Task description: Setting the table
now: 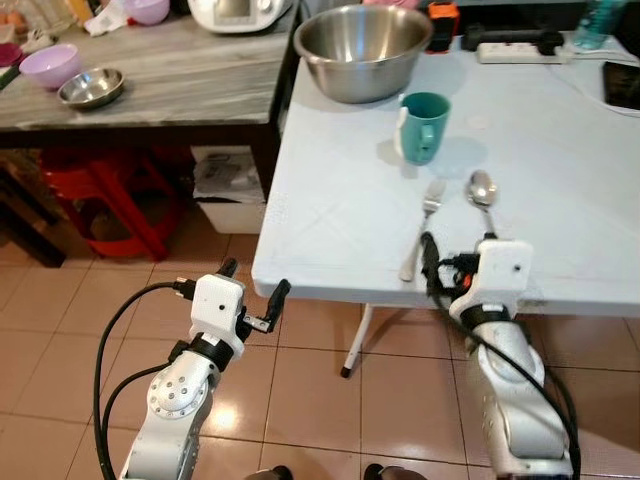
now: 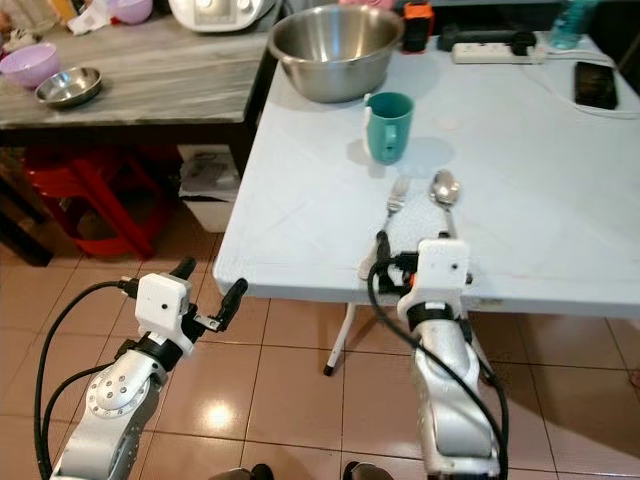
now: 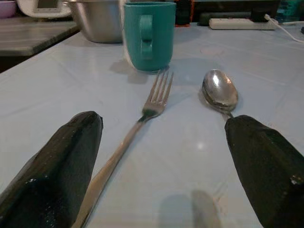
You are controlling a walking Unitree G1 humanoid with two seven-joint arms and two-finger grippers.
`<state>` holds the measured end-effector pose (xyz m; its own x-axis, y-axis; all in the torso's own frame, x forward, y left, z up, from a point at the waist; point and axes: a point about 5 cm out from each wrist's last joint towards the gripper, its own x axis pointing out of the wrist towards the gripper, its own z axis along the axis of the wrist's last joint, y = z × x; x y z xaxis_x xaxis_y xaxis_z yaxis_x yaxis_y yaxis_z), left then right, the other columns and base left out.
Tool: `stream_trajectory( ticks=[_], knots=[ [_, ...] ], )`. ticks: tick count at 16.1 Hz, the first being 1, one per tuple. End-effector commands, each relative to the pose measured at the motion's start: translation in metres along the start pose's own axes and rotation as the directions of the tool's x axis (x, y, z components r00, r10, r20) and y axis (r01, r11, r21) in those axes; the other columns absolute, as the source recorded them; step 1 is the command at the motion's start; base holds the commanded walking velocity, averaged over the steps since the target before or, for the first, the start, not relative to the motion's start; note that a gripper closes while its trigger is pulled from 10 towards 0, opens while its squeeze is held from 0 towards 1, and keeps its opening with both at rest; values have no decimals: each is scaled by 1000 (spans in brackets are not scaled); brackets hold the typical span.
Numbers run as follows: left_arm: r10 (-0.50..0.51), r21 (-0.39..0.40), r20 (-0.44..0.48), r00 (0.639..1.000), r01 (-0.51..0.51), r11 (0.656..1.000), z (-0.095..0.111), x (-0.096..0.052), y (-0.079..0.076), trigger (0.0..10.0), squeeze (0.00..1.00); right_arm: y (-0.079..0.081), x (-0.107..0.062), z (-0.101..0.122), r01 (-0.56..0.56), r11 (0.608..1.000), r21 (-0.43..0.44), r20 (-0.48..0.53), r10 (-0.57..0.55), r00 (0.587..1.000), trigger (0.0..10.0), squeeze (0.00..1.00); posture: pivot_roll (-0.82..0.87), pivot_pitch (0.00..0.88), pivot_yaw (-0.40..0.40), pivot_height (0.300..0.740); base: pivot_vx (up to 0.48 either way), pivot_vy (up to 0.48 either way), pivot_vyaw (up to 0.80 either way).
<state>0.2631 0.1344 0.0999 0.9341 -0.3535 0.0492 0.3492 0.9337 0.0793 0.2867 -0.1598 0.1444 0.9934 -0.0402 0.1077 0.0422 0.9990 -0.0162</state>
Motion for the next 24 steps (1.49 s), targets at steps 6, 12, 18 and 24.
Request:
stream_trajectory(
  ticks=[6,12,18,24],
  knots=[
    [-139,-10,45,989,140,990,13,3,-18,10000,0,5,23,-4,36,999,36,-73,-33,997,10000,0,-103,174,88,740,0,0,0],
    [-143,-15,28,989,144,990,11,2,-18,10000,0,20,40,-5,47,994,102,-128,-34,991,10000,0,-95,173,85,740,0,0,0],
    [-191,-3,33,981,192,981,13,1,-19,10000,0,27,57,-9,85,994,65,-206,-70,976,10000,0,-87,186,85,740,0,0,0],
    [-201,-13,31,979,202,979,13,-1,-23,10000,0,25,66,-12,119,991,65,-244,-100,965,0,0,-84,190,92,740,0,0,0]
  ],
)
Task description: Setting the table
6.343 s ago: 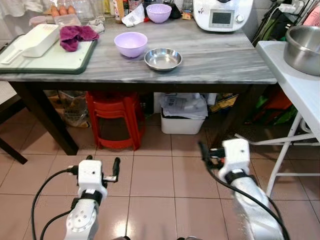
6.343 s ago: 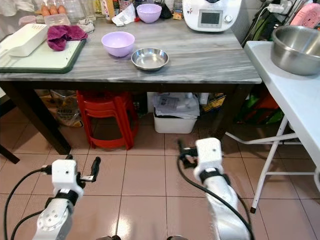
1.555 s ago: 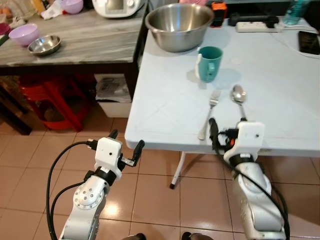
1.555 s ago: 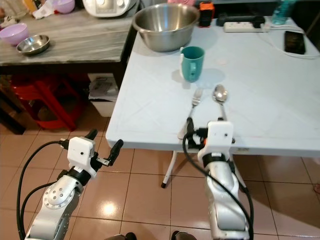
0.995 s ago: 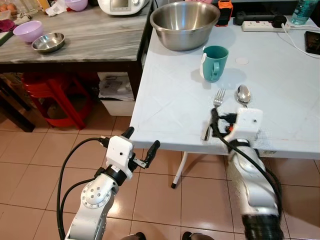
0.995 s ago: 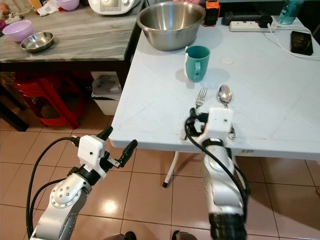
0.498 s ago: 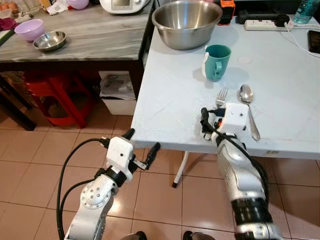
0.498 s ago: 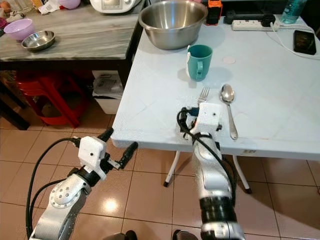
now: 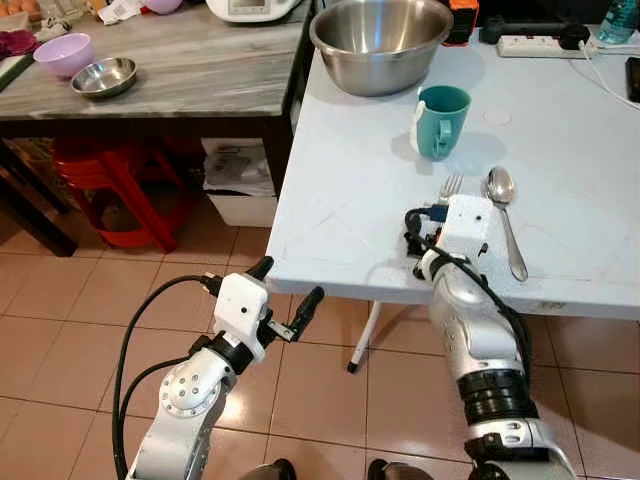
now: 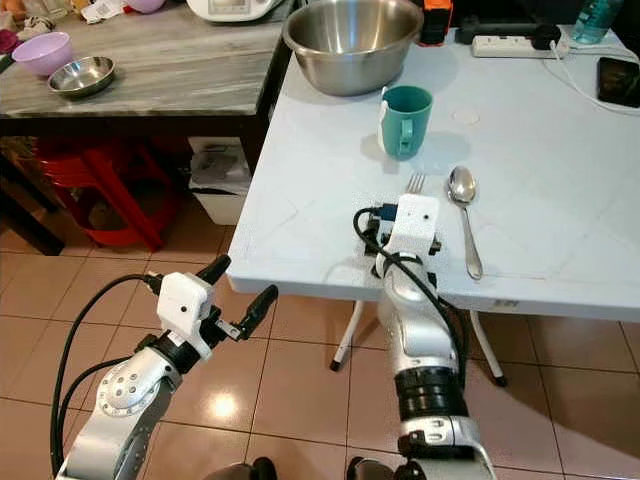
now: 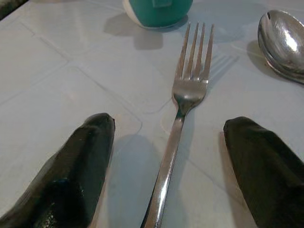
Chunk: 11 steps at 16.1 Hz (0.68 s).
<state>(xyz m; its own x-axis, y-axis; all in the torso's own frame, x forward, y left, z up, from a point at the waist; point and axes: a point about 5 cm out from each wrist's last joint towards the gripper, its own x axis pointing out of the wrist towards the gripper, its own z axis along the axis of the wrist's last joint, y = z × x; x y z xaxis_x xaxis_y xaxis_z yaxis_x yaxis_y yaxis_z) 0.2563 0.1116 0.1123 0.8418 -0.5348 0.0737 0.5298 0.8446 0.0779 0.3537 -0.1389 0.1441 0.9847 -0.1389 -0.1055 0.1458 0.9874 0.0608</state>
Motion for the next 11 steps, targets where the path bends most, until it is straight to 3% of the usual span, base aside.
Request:
stream_trajectory(
  ticks=[1,11],
  knots=[
    [-2,0,-10,1000,2,1000,-1,-3,1,10000,0,2,1,-5,9,1000,1,-37,-9,999,0,0,-85,191,92,740,0,0,0],
    [-4,-4,-19,1000,4,1000,-3,-2,0,10000,0,-20,11,-12,70,998,0,-128,-69,989,0,0,-86,190,91,740,0,0,0]
  ],
)
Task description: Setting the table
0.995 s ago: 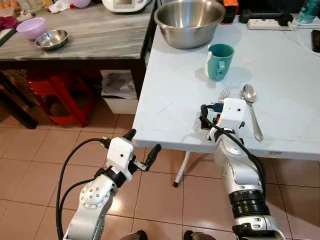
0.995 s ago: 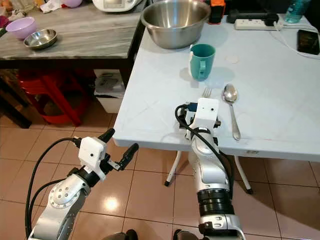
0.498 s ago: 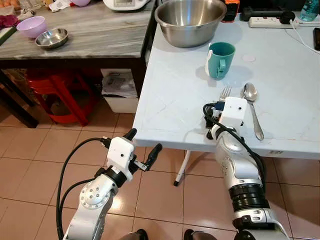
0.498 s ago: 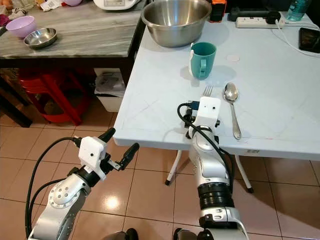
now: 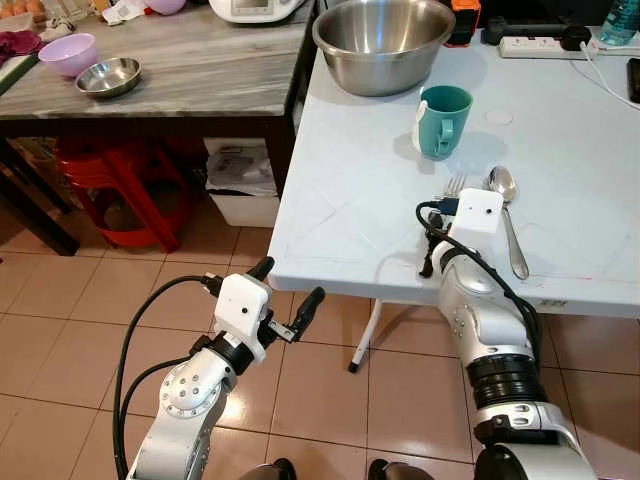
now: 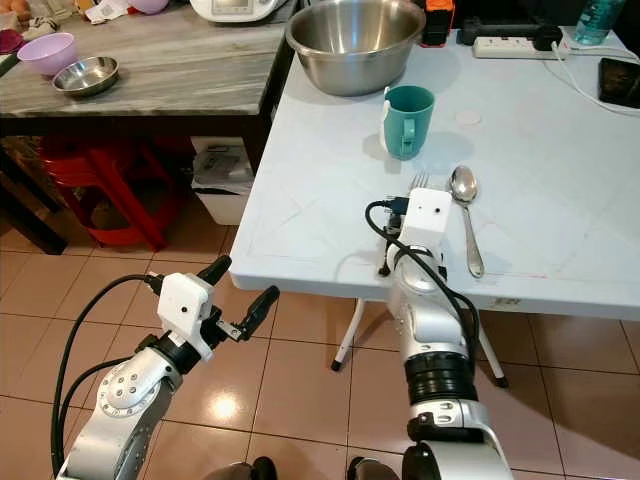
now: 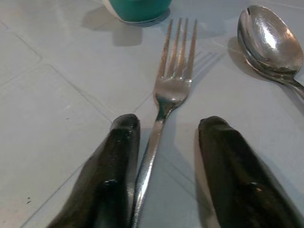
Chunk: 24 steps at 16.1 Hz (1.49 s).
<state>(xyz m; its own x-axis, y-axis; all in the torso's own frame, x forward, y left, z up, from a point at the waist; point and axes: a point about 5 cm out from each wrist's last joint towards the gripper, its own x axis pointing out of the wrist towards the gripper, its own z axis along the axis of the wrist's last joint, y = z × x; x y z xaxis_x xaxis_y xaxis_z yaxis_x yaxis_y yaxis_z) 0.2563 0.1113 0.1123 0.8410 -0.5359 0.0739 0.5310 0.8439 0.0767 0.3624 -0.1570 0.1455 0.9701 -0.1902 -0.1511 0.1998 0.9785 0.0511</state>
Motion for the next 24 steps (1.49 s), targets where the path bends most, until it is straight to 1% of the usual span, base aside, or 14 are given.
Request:
stream_trajectory(
  ticks=[1,10,18,21,22,23,24],
  knots=[
    [-4,-2,-21,1000,4,1000,-3,-2,1,10000,0,-3,0,-17,11,1000,6,-90,-11,996,0,0,-85,190,92,740,0,0,0],
    [-12,-5,-28,1000,12,1000,-5,-1,2,10000,0,4,-3,-28,-5,1000,17,-128,8,992,0,0,-85,187,111,740,0,0,0],
    [-14,-1,-24,1000,14,1000,-5,4,3,10000,0,8,-6,-34,-21,999,43,-136,26,990,0,0,-86,175,114,740,0,0,0],
    [39,9,4,999,-39,999,-1,5,7,10000,0,9,-8,-31,-39,998,57,-112,45,993,0,0,-86,171,106,740,0,0,0],
    [127,20,19,992,-127,992,2,5,16,10000,0,8,-12,-22,-54,998,38,-35,56,998,78,0,-83,166,98,740,0,0,0],
    [179,19,21,984,-179,984,3,4,22,10000,0,8,-17,-17,-72,997,23,14,72,997,8667,0,-81,164,93,740,0,0,0],
    [241,17,23,970,-241,970,4,3,30,10000,0,9,-25,-12,-104,995,-6,80,104,991,10000,0,-82,161,93,740,0,0,0]
  ],
)
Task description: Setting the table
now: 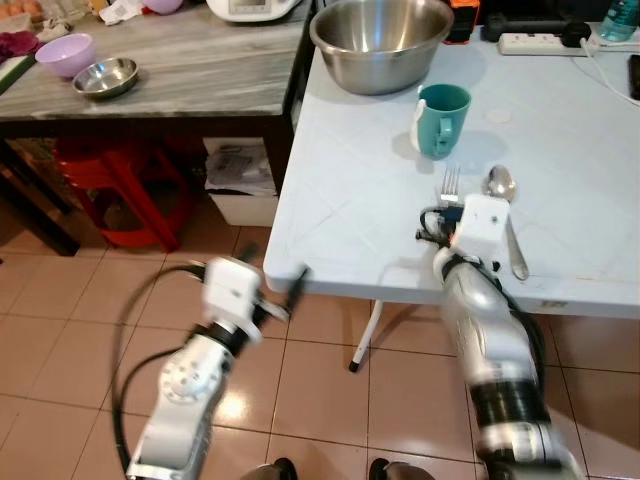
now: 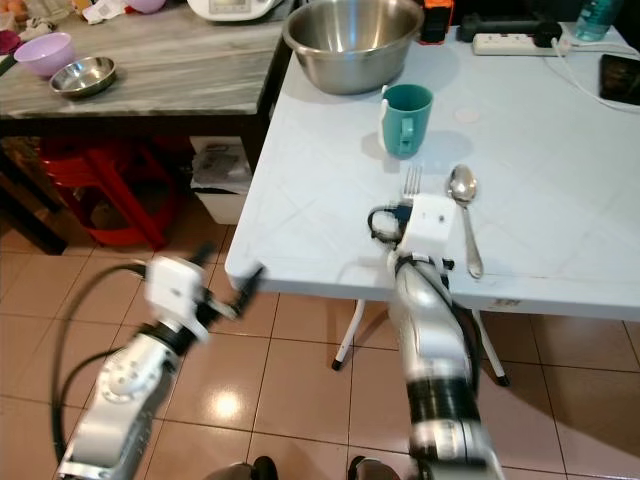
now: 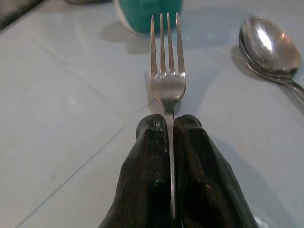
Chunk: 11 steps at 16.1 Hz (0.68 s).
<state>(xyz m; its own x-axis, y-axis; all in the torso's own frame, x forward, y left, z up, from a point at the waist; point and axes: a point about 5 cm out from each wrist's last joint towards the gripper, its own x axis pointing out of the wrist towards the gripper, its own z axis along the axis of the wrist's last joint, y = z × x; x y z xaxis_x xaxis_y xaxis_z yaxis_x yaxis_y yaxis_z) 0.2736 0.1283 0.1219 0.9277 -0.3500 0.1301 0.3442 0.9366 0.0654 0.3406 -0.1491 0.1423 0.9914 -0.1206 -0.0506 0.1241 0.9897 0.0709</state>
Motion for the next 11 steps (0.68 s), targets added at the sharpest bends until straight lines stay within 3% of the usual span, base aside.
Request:
stream_trajectory(
  ticks=[1,2,5,7,9,11],
  knots=[
    [72,19,-14,997,-71,997,-3,-2,11,10000,0,7,-7,-2,-38,999,-31,7,38,999,10000,0,-82,159,91,740,0,0,0],
    [141,46,25,990,-142,989,4,-1,21,10000,0,5,-14,2,-37,997,-64,47,40,998,10000,0,-82,156,86,740,0,0,0],
    [165,49,23,986,-166,985,6,3,28,10000,0,-1,-27,20,-40,997,-63,159,50,986,10000,0,-90,142,88,740,0,0,0],
    [176,24,6,984,-176,984,3,6,26,10000,0,-7,-33,24,-38,996,-80,210,54,976,10000,0,-100,117,93,740,0,0,0],
    [138,21,15,990,-138,990,3,12,20,10000,0,-8,-34,22,-29,996,-88,195,46,980,10000,0,-105,102,99,740,0,0,0],
    [131,14,17,991,-132,991,4,16,18,10000,0,-7,-34,22,-26,996,-83,196,42,980,10000,0,-105,95,106,740,0,0,-794]
  ],
)
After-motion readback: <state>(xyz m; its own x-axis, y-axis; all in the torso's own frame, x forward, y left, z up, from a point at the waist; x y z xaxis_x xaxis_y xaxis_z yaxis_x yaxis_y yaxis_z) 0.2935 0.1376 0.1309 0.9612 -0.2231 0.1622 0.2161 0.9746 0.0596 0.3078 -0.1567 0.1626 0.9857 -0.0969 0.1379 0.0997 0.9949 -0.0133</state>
